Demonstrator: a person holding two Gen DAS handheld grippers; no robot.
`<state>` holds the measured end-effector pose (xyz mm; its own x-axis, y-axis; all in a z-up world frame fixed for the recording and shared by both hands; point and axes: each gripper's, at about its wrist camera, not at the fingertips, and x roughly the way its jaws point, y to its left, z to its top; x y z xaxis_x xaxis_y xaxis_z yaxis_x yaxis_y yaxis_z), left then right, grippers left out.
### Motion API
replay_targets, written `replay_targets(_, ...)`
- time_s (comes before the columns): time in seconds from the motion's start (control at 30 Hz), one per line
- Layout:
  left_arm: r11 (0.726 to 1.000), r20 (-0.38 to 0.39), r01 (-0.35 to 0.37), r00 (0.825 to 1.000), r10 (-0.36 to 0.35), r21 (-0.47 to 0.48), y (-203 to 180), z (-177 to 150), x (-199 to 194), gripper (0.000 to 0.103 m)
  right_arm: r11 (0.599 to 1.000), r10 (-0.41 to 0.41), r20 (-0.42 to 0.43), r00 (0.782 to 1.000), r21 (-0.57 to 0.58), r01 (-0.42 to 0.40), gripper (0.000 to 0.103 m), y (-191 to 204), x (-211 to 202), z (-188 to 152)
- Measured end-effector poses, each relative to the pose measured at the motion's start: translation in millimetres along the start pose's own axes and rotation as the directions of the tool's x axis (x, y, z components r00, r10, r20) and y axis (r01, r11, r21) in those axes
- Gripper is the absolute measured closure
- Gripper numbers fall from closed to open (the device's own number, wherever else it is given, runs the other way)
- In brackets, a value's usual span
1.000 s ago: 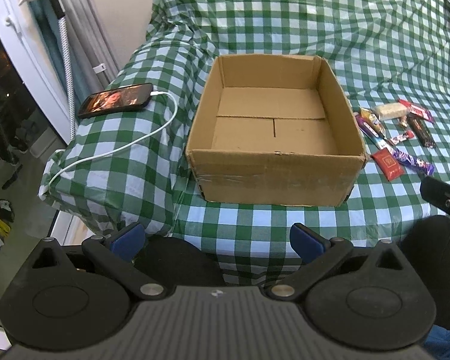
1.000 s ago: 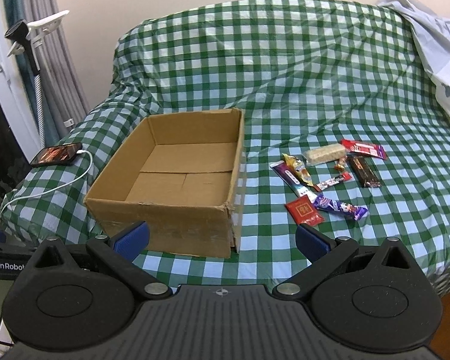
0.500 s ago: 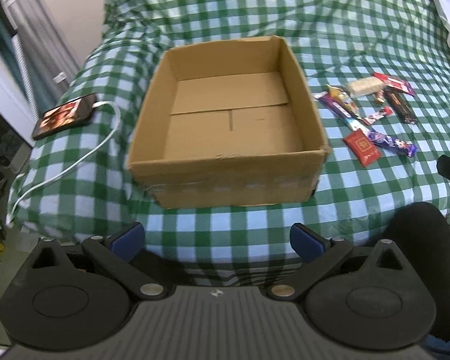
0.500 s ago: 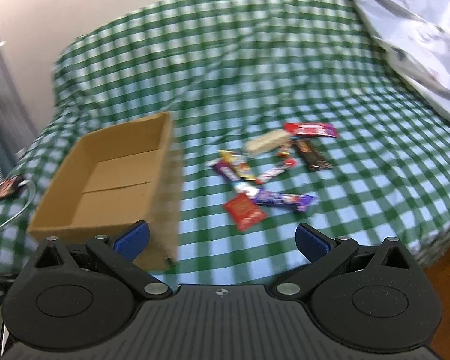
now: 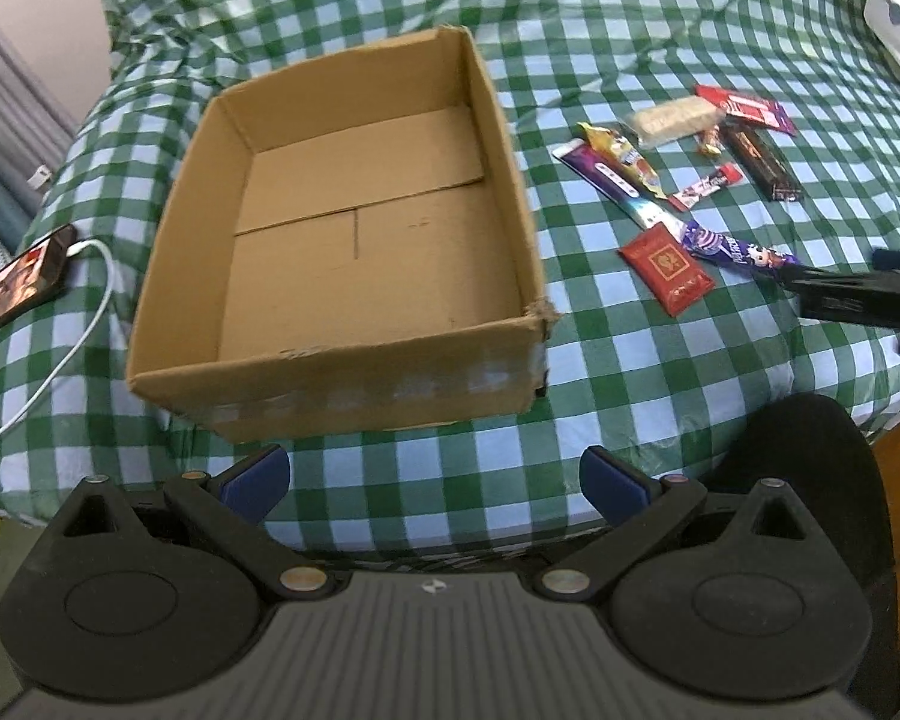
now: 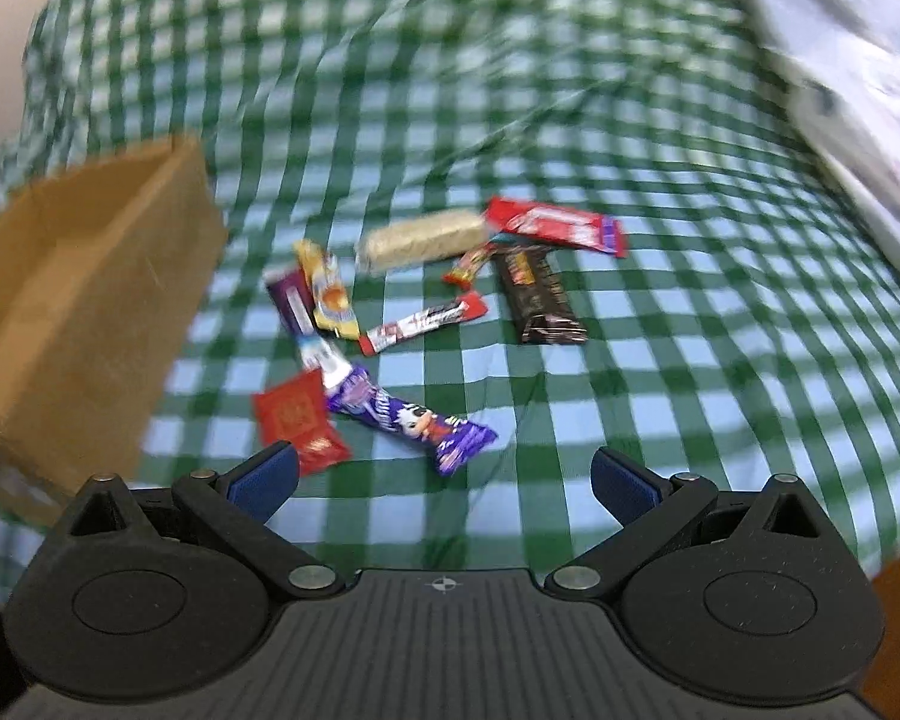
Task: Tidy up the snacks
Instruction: 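Grasp the purple cow-print bar with the right tool while the left tool grasps the red square packet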
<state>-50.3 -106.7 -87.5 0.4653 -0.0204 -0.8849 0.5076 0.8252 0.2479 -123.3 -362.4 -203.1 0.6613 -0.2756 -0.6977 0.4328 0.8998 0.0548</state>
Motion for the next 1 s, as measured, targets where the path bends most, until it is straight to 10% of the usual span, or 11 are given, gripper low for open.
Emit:
replay_targets(0.3,0.997,-0.025,0.028,0.999,-0.027,0.065,-41.7,42.4,19.0,0.000,0.976,0.014,-0.120,0.993,-0.214,-0.040,0.002,19.6,107.7,20.6)
replay_targets(0.53,0.990,-0.001,0.091,0.996,-0.092,0.108,-90.4,80.4,43.3,0.000,0.975,0.131,-0.132,0.983,-0.165,-0.152,0.079,4.8,114.4,14.3)
replay_targets(1.0,0.992,-0.127,0.125,0.984,-0.123,0.012,-166.2,148.0,181.4,0.000,0.996,0.034,-0.096,0.995,0.089,-0.025,0.072,-80.5,96.5,-17.6)
